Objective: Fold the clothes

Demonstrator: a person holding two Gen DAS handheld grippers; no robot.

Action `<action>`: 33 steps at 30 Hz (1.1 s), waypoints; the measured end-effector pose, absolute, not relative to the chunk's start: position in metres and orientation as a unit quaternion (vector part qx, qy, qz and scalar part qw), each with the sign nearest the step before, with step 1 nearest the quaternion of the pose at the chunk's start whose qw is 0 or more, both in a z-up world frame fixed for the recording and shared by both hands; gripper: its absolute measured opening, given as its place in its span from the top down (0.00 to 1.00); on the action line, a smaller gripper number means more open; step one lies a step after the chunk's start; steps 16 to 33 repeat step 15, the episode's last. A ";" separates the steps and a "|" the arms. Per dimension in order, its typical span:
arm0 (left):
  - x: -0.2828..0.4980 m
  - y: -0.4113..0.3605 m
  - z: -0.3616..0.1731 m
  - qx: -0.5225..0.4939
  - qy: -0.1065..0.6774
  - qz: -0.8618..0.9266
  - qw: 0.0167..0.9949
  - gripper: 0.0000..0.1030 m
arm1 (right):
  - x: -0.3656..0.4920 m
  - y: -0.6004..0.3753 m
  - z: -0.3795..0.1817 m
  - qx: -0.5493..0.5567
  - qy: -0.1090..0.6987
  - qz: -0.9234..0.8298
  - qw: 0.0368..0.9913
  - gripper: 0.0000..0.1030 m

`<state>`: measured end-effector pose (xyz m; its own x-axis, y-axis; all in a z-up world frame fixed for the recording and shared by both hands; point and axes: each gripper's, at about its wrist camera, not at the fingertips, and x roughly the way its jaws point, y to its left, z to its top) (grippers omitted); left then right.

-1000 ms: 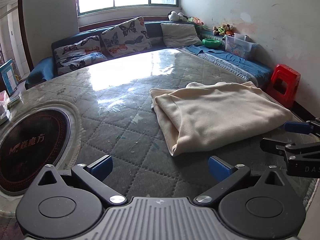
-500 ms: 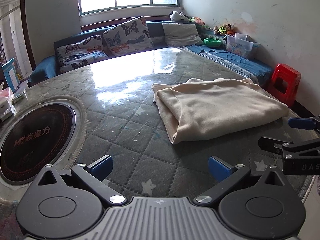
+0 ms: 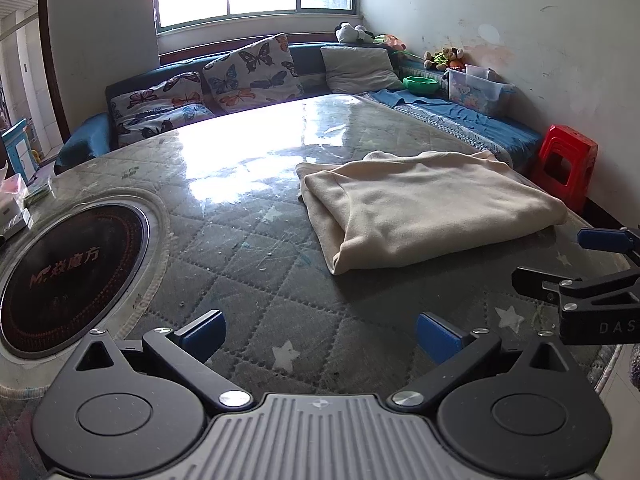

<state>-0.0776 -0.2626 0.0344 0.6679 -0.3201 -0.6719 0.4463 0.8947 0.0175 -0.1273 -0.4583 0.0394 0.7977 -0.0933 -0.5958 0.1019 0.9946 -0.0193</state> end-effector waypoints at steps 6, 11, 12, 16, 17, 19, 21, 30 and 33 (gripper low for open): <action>-0.082 -0.264 0.033 0.092 0.349 -0.214 0.908 0.00 | -0.130 -0.458 0.039 0.008 0.314 -0.054 0.948 0.00; -0.085 -0.266 0.033 0.094 0.349 -0.217 0.907 0.00 | -0.132 -0.457 0.038 0.009 0.314 -0.055 0.948 0.00; -0.086 -0.266 0.033 0.093 0.349 -0.217 0.907 0.00 | -0.132 -0.457 0.038 0.008 0.314 -0.055 0.948 0.00; -0.087 -0.267 0.033 0.095 0.347 -0.219 0.907 0.00 | -0.134 -0.456 0.037 0.007 0.314 -0.055 0.948 0.00; -0.087 -0.267 0.033 0.095 0.347 -0.219 0.907 0.00 | -0.134 -0.456 0.037 0.007 0.314 -0.055 0.948 0.00; -0.087 -0.267 0.033 0.095 0.347 -0.219 0.907 0.00 | -0.134 -0.456 0.037 0.007 0.314 -0.055 0.948 0.00; -0.087 -0.267 0.033 0.095 0.347 -0.219 0.907 0.00 | -0.134 -0.456 0.037 0.007 0.314 -0.055 0.948 0.00; -0.087 -0.267 0.033 0.095 0.347 -0.219 0.907 0.00 | -0.134 -0.456 0.037 0.007 0.314 -0.055 0.948 0.00; -0.087 -0.267 0.033 0.095 0.347 -0.219 0.907 0.00 | -0.134 -0.456 0.037 0.007 0.314 -0.055 0.948 0.00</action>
